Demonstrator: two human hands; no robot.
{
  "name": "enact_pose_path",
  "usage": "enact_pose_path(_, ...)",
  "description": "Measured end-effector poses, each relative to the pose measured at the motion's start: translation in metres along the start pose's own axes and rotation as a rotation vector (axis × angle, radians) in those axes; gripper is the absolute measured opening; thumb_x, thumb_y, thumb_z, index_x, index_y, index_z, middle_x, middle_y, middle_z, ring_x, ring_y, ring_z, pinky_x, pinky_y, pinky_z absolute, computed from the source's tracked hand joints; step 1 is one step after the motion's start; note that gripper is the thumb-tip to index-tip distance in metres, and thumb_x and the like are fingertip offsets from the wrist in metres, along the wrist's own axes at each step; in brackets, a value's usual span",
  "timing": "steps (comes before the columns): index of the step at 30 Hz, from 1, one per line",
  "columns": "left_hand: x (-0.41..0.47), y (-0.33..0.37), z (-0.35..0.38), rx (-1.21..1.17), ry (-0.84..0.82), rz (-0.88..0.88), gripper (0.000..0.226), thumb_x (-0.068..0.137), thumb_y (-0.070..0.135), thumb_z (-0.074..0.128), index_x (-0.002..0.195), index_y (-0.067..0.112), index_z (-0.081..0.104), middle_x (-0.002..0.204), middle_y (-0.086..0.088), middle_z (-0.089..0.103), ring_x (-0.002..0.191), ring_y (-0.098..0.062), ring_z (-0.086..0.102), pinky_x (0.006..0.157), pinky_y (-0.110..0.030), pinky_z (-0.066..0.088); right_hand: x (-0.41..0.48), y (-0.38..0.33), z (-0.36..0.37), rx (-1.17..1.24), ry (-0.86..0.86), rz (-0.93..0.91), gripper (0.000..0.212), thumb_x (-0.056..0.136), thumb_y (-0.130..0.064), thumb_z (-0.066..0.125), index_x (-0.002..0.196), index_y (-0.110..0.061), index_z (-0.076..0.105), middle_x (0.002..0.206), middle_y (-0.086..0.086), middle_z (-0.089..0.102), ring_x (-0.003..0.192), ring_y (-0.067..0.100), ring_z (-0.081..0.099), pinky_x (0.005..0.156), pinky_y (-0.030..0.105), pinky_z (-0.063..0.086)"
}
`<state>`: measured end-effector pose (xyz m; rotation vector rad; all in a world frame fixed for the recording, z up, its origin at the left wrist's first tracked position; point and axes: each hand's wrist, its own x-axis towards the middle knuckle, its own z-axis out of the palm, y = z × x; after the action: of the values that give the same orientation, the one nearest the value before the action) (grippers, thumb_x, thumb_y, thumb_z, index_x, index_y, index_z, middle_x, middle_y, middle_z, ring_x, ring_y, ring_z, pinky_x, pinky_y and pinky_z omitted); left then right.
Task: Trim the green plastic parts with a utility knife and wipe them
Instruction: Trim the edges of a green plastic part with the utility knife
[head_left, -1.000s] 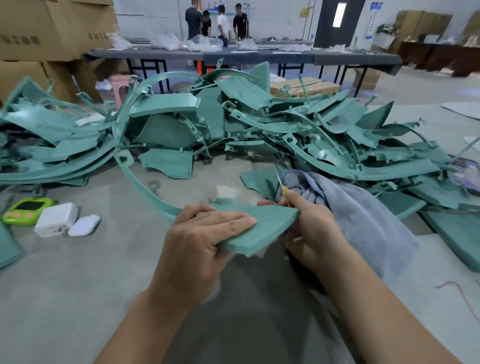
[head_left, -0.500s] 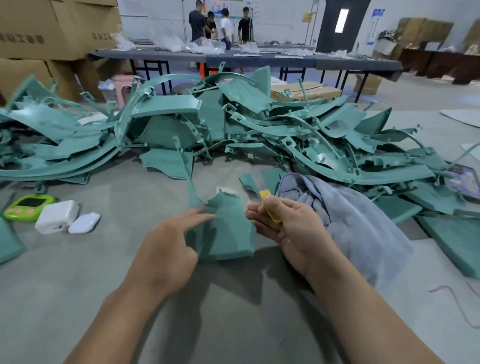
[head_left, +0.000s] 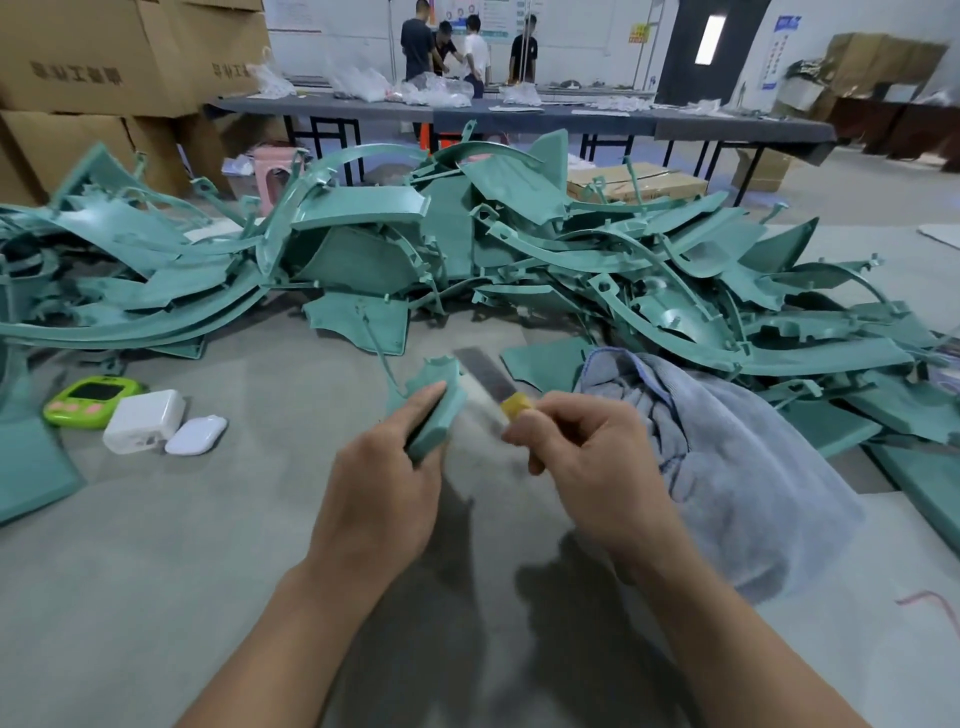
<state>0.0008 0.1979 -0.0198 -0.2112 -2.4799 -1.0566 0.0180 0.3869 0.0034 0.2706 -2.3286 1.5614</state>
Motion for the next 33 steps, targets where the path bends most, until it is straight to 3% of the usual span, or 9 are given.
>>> enact_pose_path(4, 0.002, -0.004, -0.005, -0.026, 0.032, -0.012, 0.039, 0.094, 0.010, 0.065, 0.133, 0.015, 0.067, 0.124, -0.002, 0.073, 0.119, -0.011, 0.050, 0.092, 0.000, 0.026, -0.009, -0.007, 0.012, -0.074, -0.131, -0.117, 0.027, 0.097, -0.031, 0.068, 0.073, -0.019, 0.067, 0.062, 0.006, 0.058, 0.054, 0.022, 0.049, 0.049, 0.036, 0.040)
enact_pose_path(10, 0.004, -0.004, -0.011, -0.072, 0.027, 0.037, 0.044, 0.093, 0.003, 0.063, 0.134, 0.019, 0.067, 0.120, 0.002, 0.073, 0.118, -0.006, 0.050, 0.085, 0.013, 0.026, -0.007, -0.004, 0.008, -0.141, -0.021, 0.033, 0.030, 0.097, -0.034, 0.067, 0.073, -0.018, 0.071, 0.060, 0.008, 0.060, 0.050, 0.018, 0.047, 0.047, 0.033, 0.038)
enact_pose_path(15, 0.002, -0.004, -0.009, -0.037, -0.023, -0.003, 0.036, 0.093, 0.003, 0.066, 0.126, 0.017, 0.071, 0.102, -0.003, 0.077, 0.088, -0.023, 0.067, 0.075, 0.010, 0.033, -0.009, -0.008, 0.010, -0.043, -0.157, -0.031, 0.026, 0.094, -0.033, 0.068, 0.072, -0.022, 0.073, 0.056, 0.002, 0.062, 0.048, 0.003, 0.047, 0.048, 0.016, 0.035)
enact_pose_path(18, 0.003, -0.003, -0.011, -0.061, -0.022, 0.023, 0.044, 0.094, 0.003, 0.065, 0.132, 0.025, 0.069, 0.118, 0.009, 0.072, 0.112, -0.011, 0.057, 0.082, 0.013, 0.028, -0.007, -0.002, 0.014, -0.108, -0.008, 0.103, 0.033, 0.098, -0.033, 0.066, 0.068, -0.020, 0.071, 0.051, 0.003, 0.062, 0.041, 0.003, 0.047, 0.044, 0.015, 0.035)
enact_pose_path(20, 0.004, -0.003, -0.012, -0.073, -0.019, 0.037, 0.048, 0.095, 0.004, 0.063, 0.135, 0.031, 0.066, 0.122, 0.019, 0.065, 0.119, 0.000, 0.051, 0.087, 0.013, 0.027, -0.004, -0.001, 0.010, -0.062, 0.039, 0.124, 0.032, 0.098, -0.030, 0.066, 0.068, -0.019, 0.072, 0.051, 0.003, 0.064, 0.042, 0.014, 0.053, 0.045, 0.028, 0.043)
enact_pose_path(24, 0.001, -0.003, -0.011, -0.059, -0.034, 0.037, 0.044, 0.093, 0.001, 0.066, 0.130, 0.023, 0.070, 0.106, 0.009, 0.073, 0.096, -0.009, 0.068, 0.080, 0.001, 0.043, -0.008, -0.010, 0.009, 0.111, -0.200, 0.020, 0.025, 0.093, -0.035, 0.066, 0.076, -0.020, 0.077, 0.059, 0.006, 0.069, 0.053, 0.030, 0.064, 0.058, 0.049, 0.053)
enact_pose_path(26, 0.001, -0.004, -0.010, -0.063, -0.040, 0.025, 0.048, 0.093, 0.001, 0.065, 0.133, 0.028, 0.068, 0.102, 0.000, 0.077, 0.095, -0.005, 0.064, 0.080, -0.008, 0.045, -0.009, -0.011, 0.015, 0.029, -0.224, 0.095, 0.031, 0.093, -0.043, 0.064, 0.075, -0.020, 0.075, 0.059, 0.005, 0.070, 0.053, 0.028, 0.065, 0.058, 0.050, 0.055)
enact_pose_path(29, 0.003, -0.004, -0.012, -0.070, 0.003, 0.038, 0.048, 0.094, 0.004, 0.063, 0.134, 0.031, 0.067, 0.120, 0.006, 0.074, 0.111, -0.002, 0.056, 0.084, 0.010, 0.032, -0.005, -0.004, 0.014, -0.022, -0.047, 0.242, 0.035, 0.098, -0.035, 0.065, 0.071, -0.015, 0.074, 0.057, 0.006, 0.069, 0.048, 0.022, 0.068, 0.050, 0.040, 0.054)
enact_pose_path(33, 0.001, -0.005, -0.007, -0.013, -0.071, 0.047, 0.046, 0.095, 0.007, 0.064, 0.134, 0.031, 0.067, 0.123, 0.010, 0.072, 0.112, -0.009, 0.060, 0.091, -0.003, 0.040, -0.006, -0.007, 0.013, 0.233, -0.089, 0.091, 0.026, 0.095, -0.023, 0.068, 0.074, -0.010, 0.076, 0.068, 0.013, 0.072, 0.050, 0.025, 0.070, 0.050, 0.032, 0.053)
